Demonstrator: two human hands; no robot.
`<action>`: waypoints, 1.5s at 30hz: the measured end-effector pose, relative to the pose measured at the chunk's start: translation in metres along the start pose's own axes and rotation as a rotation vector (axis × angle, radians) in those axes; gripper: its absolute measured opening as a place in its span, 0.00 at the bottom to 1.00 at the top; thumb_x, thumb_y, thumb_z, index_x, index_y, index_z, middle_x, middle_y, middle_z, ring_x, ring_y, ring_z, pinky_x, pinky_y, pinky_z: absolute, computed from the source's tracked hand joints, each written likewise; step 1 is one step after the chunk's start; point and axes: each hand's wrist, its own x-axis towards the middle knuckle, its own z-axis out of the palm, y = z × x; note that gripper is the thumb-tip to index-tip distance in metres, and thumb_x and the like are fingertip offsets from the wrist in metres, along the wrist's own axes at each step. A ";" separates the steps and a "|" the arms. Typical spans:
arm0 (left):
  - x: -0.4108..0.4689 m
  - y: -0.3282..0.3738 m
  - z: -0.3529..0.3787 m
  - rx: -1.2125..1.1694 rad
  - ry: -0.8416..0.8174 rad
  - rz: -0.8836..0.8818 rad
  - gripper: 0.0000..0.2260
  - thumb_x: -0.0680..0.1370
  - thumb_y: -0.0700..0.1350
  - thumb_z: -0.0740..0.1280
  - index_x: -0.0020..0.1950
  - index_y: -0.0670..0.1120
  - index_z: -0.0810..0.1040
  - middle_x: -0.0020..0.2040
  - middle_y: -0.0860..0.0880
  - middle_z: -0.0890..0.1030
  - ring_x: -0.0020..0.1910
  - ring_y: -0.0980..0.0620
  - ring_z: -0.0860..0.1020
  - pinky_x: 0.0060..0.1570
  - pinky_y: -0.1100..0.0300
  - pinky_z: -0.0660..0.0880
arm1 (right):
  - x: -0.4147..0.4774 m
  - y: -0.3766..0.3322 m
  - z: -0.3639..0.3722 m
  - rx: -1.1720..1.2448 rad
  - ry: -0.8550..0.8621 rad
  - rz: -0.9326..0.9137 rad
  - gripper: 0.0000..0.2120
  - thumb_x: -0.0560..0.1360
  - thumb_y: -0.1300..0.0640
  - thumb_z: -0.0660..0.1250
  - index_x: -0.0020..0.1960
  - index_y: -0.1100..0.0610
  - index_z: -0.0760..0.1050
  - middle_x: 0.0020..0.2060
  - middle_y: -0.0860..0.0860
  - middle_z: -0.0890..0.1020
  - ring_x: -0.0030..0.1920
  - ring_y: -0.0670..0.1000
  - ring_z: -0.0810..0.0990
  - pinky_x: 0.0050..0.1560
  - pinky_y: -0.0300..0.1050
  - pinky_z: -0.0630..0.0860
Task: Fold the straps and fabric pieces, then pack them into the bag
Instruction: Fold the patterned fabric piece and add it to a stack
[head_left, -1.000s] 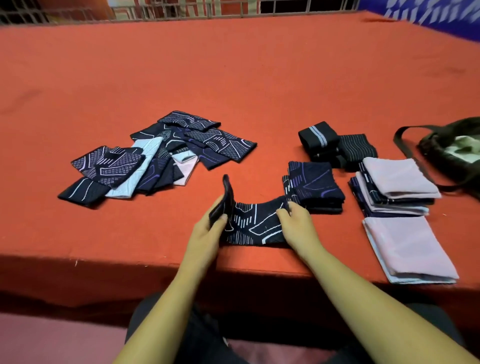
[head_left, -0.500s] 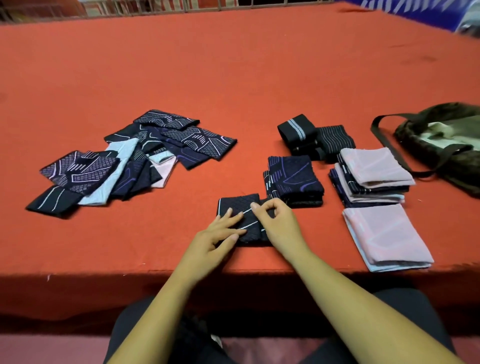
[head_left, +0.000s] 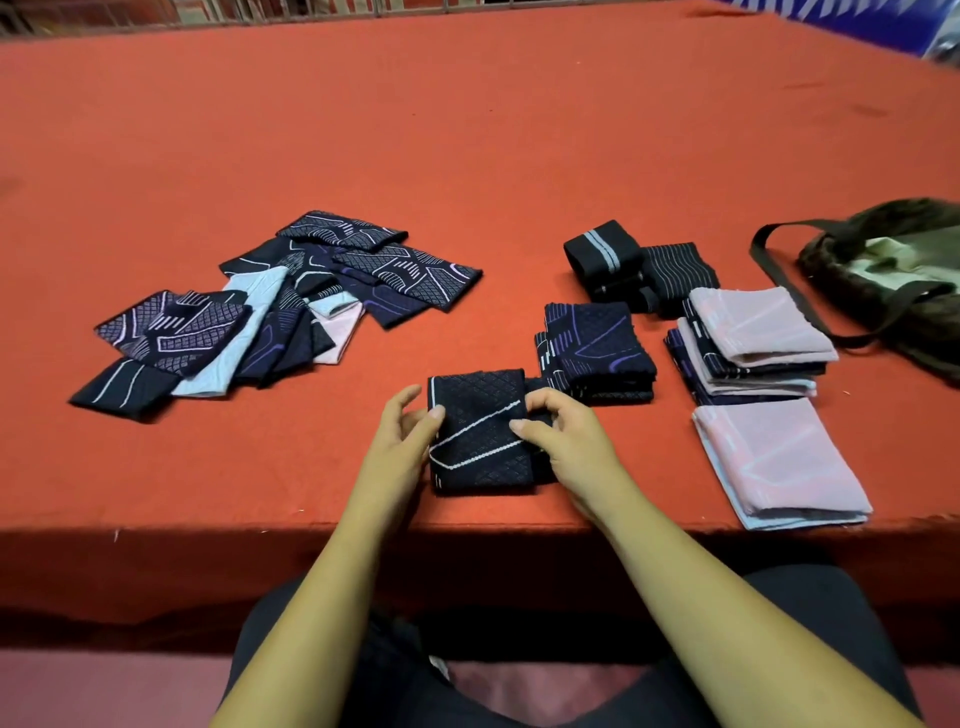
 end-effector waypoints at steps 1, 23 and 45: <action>-0.002 0.003 0.002 -0.080 -0.027 -0.028 0.22 0.75 0.49 0.69 0.69 0.52 0.71 0.61 0.43 0.81 0.57 0.46 0.80 0.57 0.51 0.76 | -0.004 -0.003 0.000 0.079 -0.027 0.013 0.06 0.71 0.66 0.68 0.44 0.57 0.76 0.41 0.52 0.80 0.44 0.49 0.77 0.47 0.45 0.74; -0.014 0.000 0.011 0.045 -0.129 0.096 0.10 0.77 0.47 0.70 0.44 0.49 0.68 0.32 0.52 0.69 0.31 0.56 0.65 0.30 0.61 0.61 | -0.029 -0.011 -0.009 -0.093 0.205 0.069 0.23 0.68 0.42 0.68 0.42 0.62 0.68 0.35 0.56 0.73 0.36 0.53 0.71 0.40 0.53 0.70; 0.022 0.046 0.157 -0.078 -0.063 0.096 0.16 0.79 0.49 0.69 0.63 0.45 0.75 0.57 0.43 0.83 0.56 0.43 0.82 0.58 0.43 0.78 | -0.009 -0.076 -0.103 -0.316 0.501 -0.115 0.21 0.80 0.49 0.63 0.34 0.60 0.69 0.28 0.50 0.69 0.30 0.46 0.65 0.33 0.46 0.63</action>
